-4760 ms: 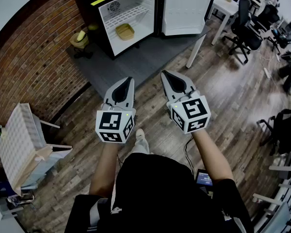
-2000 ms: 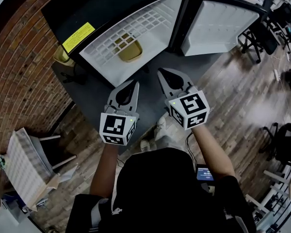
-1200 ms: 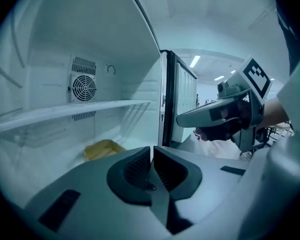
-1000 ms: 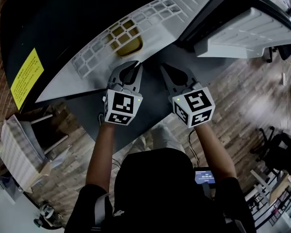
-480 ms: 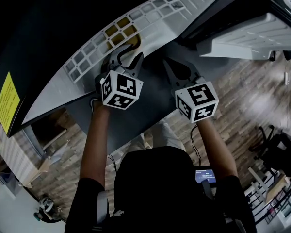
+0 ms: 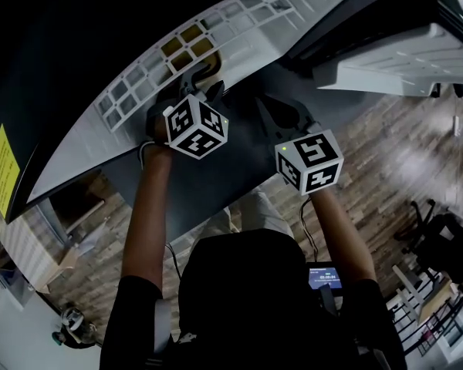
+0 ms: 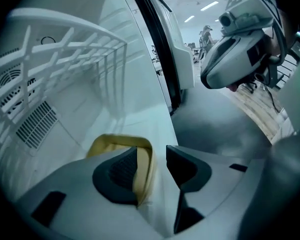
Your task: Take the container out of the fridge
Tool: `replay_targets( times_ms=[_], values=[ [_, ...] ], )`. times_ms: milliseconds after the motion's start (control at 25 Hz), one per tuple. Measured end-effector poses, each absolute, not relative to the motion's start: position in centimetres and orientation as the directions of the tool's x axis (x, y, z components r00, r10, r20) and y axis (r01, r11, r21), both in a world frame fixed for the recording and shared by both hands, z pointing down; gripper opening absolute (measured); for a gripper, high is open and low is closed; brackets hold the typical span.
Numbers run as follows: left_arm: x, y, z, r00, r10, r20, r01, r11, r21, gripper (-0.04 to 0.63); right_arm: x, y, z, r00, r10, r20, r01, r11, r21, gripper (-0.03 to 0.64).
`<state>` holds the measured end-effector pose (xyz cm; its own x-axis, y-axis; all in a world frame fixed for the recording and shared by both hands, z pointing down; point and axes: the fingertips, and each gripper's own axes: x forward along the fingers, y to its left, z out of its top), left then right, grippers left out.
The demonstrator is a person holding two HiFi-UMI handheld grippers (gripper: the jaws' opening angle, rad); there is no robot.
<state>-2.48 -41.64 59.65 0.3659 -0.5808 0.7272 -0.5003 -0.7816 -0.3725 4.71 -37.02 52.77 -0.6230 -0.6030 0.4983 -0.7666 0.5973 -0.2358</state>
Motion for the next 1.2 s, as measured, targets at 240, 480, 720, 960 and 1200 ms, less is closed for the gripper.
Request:
replay_targets(
  times_ms=[240, 480, 720, 960, 1200],
  values=[
    [-2.5, -41.7, 60.8, 0.307, -0.561, 0.769, -0.427, -0.803, -0.416, 0.172, 5.0, -36.9, 52.6, -0.628, -0.599, 0.497, -0.763, 0.601, -0.239, 0.04],
    [-2.5, -41.7, 61.8, 0.256, -0.55, 0.795, -0.4, -0.809, -0.431, 0.134, 5.2, -36.6, 52.8, -0.634, -0.592, 0.498, -0.758, 0.604, -0.247, 0.04],
    [-2.6, -41.6, 61.8, 0.233, -0.565, 0.792, -0.384, -0.801, -0.459, 0.077, 5.2, -36.1, 53.0, -0.638, -0.583, 0.503, -0.753, 0.61, -0.247, 0.04],
    [-2.6, -40.9, 61.7, 0.228, -0.548, 0.805, -0.365, -0.815, -0.451, 0.044, 4.8, -35.7, 53.0, -0.644, -0.575, 0.505, -0.746, 0.619, -0.246, 0.04],
    [-2.2, -40.0, 61.1, 0.244, -0.536, 0.808, -0.339, -0.828, -0.446, 0.036, 4.9, -35.3, 52.5, -0.638, -0.584, 0.503, -0.75, 0.619, -0.232, 0.04]
  ],
)
